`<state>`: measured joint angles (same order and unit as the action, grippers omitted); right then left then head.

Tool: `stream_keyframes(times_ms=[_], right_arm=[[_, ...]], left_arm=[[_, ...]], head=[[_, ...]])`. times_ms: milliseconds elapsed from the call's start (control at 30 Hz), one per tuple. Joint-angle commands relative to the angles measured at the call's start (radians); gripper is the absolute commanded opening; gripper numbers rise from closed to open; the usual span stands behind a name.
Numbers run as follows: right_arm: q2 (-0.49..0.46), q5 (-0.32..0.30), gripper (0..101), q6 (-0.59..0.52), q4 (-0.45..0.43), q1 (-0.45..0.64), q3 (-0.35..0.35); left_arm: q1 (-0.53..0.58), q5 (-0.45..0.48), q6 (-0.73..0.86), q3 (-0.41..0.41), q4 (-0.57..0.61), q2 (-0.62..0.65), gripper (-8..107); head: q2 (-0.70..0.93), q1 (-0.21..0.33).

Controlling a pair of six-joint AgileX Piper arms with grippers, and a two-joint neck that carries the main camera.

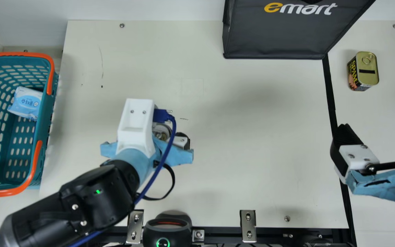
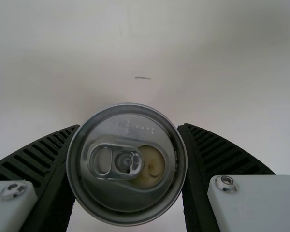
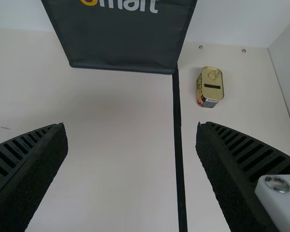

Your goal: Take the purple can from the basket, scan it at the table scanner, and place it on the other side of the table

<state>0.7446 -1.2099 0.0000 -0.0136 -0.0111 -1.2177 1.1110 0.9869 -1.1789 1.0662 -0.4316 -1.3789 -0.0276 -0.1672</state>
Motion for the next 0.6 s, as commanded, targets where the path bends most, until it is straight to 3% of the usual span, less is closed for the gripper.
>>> stream_keyframes(times_ms=[0, 567], right_arm=[[0.0, 0.0, 95, 0.0, 0.0, 0.0, 0.0], [0.0, 0.0, 95, 0.0, 0.0, 0.0, 0.0]], left_arm=[[0.027, 0.007, -0.022, 0.005, -0.001, -0.007, -8], [0.143, 0.036, -0.115, 0.007, 0.001, -0.056, -8]], head=[[0.0, 0.029], [0.0, 0.029]])
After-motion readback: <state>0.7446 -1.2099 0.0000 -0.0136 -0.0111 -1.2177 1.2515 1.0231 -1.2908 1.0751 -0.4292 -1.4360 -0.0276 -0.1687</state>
